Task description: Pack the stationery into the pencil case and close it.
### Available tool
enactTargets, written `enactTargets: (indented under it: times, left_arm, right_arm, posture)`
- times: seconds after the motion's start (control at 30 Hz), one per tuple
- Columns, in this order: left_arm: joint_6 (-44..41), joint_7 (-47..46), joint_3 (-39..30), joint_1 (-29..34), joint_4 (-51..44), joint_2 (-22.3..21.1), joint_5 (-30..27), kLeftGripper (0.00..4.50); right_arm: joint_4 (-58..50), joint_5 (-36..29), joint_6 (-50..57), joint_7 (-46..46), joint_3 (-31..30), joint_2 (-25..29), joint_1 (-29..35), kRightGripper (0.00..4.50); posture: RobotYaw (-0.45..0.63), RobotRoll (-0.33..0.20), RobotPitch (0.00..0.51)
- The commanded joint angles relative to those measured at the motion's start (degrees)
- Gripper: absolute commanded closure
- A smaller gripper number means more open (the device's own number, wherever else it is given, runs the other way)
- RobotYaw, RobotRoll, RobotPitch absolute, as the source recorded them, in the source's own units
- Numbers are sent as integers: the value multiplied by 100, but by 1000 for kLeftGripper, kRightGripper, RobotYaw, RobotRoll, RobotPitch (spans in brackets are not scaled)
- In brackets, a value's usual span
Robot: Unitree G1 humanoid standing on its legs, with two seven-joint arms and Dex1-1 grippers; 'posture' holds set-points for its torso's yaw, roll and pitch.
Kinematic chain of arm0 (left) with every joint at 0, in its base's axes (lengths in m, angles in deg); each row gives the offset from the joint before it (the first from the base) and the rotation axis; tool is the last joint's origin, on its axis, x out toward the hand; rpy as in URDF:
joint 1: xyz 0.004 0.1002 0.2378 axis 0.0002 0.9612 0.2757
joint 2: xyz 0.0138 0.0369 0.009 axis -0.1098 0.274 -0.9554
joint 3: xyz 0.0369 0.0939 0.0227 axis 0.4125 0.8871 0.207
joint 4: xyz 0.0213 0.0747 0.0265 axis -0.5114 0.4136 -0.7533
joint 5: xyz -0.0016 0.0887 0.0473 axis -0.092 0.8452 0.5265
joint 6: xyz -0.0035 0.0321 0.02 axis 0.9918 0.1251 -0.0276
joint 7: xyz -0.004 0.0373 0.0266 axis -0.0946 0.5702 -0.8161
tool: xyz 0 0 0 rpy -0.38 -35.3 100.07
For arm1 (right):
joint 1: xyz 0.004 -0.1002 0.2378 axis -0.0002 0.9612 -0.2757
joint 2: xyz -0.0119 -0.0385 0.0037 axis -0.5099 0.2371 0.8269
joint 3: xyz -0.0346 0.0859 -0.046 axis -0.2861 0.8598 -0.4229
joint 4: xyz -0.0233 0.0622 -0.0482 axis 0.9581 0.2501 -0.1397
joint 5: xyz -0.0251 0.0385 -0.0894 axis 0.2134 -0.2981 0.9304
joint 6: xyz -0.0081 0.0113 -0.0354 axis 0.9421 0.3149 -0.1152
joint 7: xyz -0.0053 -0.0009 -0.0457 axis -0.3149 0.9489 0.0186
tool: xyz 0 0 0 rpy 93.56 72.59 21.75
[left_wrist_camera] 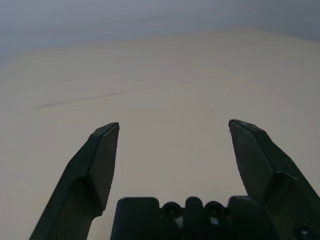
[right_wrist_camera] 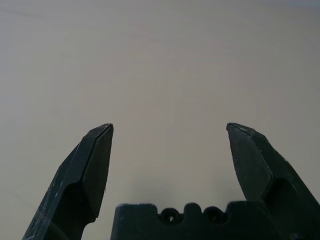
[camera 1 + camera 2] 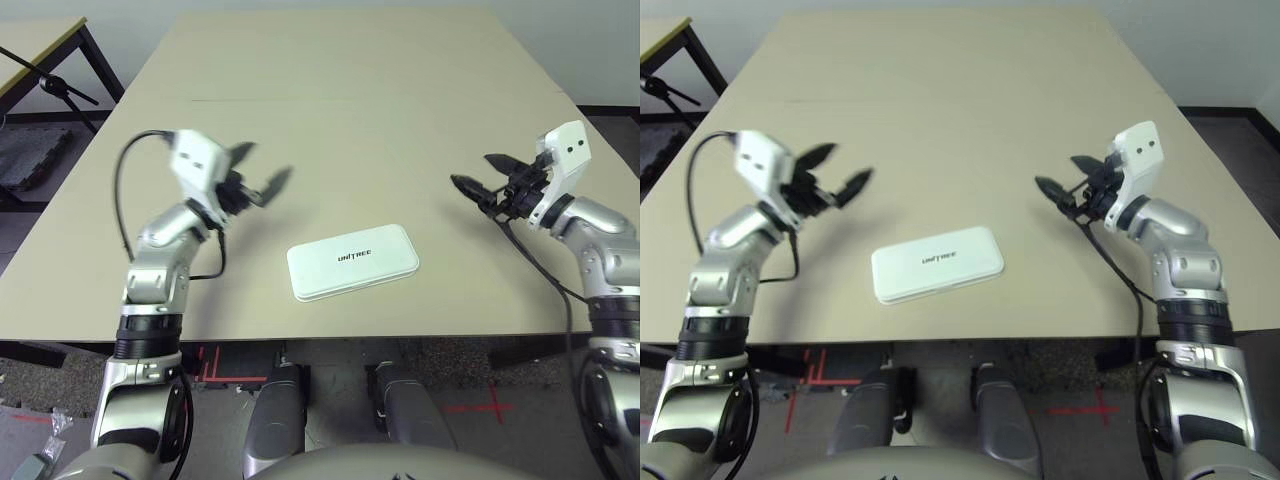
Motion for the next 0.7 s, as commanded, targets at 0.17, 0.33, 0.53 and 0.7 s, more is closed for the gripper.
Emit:
enactTargets:
  times: [0.17,0.33,0.53,0.7]
  left_arm:
    - [1475,-910,-575,-342,1951,-380,246,63]
    - [2054,-1275,-620,-589,2737,-580,352,63]
    - [2328,-1299,-502,-681,3055,-606,360,63]
    - [2428,-1234,-316,-711,3147,-598,448,63]
  right_arm:
    - [1671,595,-1487,1891,437,-12,-226,0]
    - [2341,643,-1848,2250,487,83,-370,0]
    - [2489,617,-1947,2132,398,144,-309,0]
    - [2369,599,-1942,2052,371,122,-233,0]
  posture:
    - [82,0,149]
    - [66,0,168]
    - [55,0,181]
    - [36,0,187]
